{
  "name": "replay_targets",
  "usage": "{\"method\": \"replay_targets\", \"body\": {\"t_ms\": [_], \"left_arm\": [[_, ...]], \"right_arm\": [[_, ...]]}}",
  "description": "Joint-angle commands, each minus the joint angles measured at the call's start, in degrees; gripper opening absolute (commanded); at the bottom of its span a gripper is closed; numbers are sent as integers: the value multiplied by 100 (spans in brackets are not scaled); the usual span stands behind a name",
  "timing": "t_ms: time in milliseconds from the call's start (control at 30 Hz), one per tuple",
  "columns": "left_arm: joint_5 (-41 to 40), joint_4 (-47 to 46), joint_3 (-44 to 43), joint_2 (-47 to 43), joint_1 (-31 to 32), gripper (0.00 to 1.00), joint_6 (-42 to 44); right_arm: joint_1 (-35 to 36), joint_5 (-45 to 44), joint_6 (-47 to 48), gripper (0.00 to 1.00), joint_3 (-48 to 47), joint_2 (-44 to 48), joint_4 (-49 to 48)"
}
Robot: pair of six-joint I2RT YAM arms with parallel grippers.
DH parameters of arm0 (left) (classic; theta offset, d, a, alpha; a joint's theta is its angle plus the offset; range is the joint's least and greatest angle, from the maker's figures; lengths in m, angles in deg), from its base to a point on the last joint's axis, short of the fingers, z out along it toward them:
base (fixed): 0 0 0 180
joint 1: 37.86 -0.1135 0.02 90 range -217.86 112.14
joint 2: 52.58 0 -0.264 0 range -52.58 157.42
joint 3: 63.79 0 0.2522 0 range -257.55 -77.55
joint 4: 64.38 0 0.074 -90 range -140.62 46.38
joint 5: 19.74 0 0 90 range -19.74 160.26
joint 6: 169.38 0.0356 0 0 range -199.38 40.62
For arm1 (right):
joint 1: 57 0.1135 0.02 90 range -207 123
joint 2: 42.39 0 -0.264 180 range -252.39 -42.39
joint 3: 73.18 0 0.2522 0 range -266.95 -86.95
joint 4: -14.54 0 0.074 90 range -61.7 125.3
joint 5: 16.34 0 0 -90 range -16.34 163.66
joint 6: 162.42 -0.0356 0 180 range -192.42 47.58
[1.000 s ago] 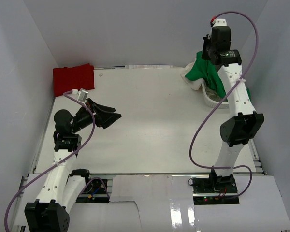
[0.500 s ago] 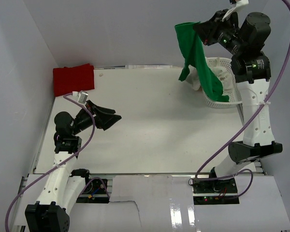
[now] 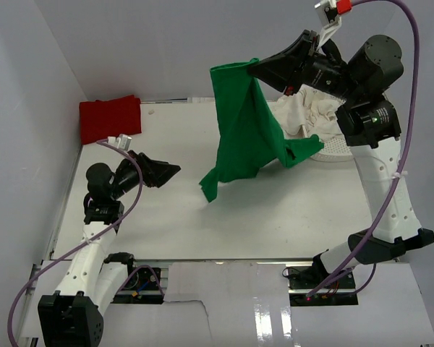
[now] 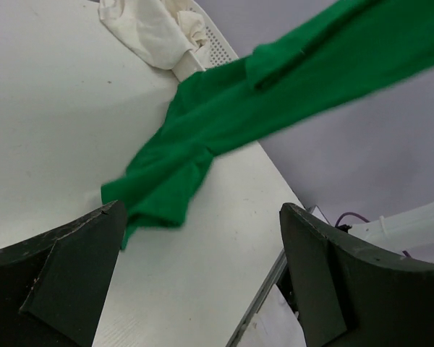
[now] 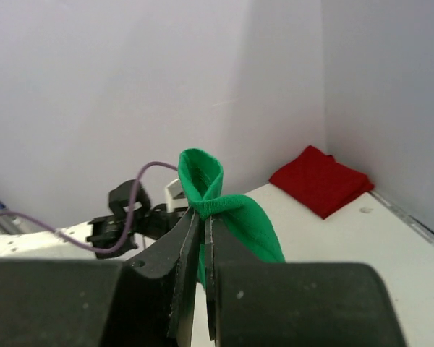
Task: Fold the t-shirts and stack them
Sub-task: Move the tshirt to the center of the board
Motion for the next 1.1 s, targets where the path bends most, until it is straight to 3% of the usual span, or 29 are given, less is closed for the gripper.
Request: {"method": "replay_targets", "body": {"t_ms": [0, 267, 433, 700, 800, 900, 1067], "left_arm": [[-285, 201, 31, 85, 15, 98, 179], [-514, 228, 163, -319, 16, 98, 364], [-628, 455, 75, -398, 16, 98, 434], [-655, 1044, 40, -653, 24, 98, 733], [-550, 1124, -4, -715, 24, 98, 812], [-480, 1256, -83, -584, 15, 98, 944], [-225, 1212, -136, -241, 16, 98, 988]], "right_arm": [[177, 307, -297, 8, -364, 264, -166], [432, 404, -614, 8, -524, 396, -139], [424, -263, -166, 8, -331, 440, 738], [424, -914, -51, 8, 3170, 1362, 529], [424, -1098, 36, 8, 4051, 1389, 625], [424, -1336, 291, 8, 4528, 1118, 739], [432, -1338, 844, 8, 4434, 223, 854]]}}
